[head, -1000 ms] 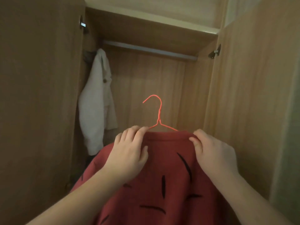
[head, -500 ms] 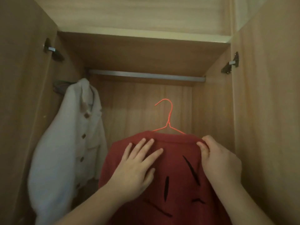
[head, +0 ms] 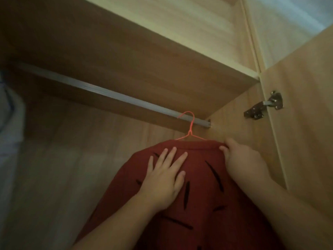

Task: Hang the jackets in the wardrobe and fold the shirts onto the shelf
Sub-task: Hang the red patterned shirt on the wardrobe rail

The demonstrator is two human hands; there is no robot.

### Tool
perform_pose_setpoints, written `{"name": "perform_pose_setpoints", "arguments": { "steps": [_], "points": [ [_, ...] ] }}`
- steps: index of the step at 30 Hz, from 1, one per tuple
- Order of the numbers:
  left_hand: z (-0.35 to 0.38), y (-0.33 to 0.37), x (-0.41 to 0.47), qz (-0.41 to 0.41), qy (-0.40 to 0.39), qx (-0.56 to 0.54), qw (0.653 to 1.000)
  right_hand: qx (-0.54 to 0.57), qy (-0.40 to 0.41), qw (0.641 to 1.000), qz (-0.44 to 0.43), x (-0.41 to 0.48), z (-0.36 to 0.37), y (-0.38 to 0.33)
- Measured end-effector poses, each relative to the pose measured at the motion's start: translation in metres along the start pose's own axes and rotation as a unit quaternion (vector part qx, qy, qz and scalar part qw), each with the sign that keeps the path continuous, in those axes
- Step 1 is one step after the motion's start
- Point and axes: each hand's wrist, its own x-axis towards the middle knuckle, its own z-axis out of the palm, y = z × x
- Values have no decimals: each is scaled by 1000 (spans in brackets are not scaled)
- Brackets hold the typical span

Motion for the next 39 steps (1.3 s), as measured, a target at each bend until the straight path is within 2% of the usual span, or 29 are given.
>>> {"name": "perform_pose_setpoints", "arguments": {
  "steps": [7,12,18,24,29,33,39],
  "points": [
    [70,-38,129,69,44,-93,992,-156,35,987,8,81,21,8],
    [120,-50,168,94,55,-87,990,-238,29,971,-2,95,47,3],
    [172,-51,149,51,3,-193,980,-294,-34,955,17,93,69,-7],
    [150,-32,69,75,-15,-209,975,-399,-76,913,-41,19,55,-4],
    [95,28,-15,96,-68,-218,969,-397,-140,905,-61,-59,-13,6],
    [41,117,-89,132,-105,-242,956,-409,-197,889,-61,-162,-101,13],
    [-34,283,-225,223,-168,-326,903,-431,-244,866,72,-360,-299,32]
  ]
}}
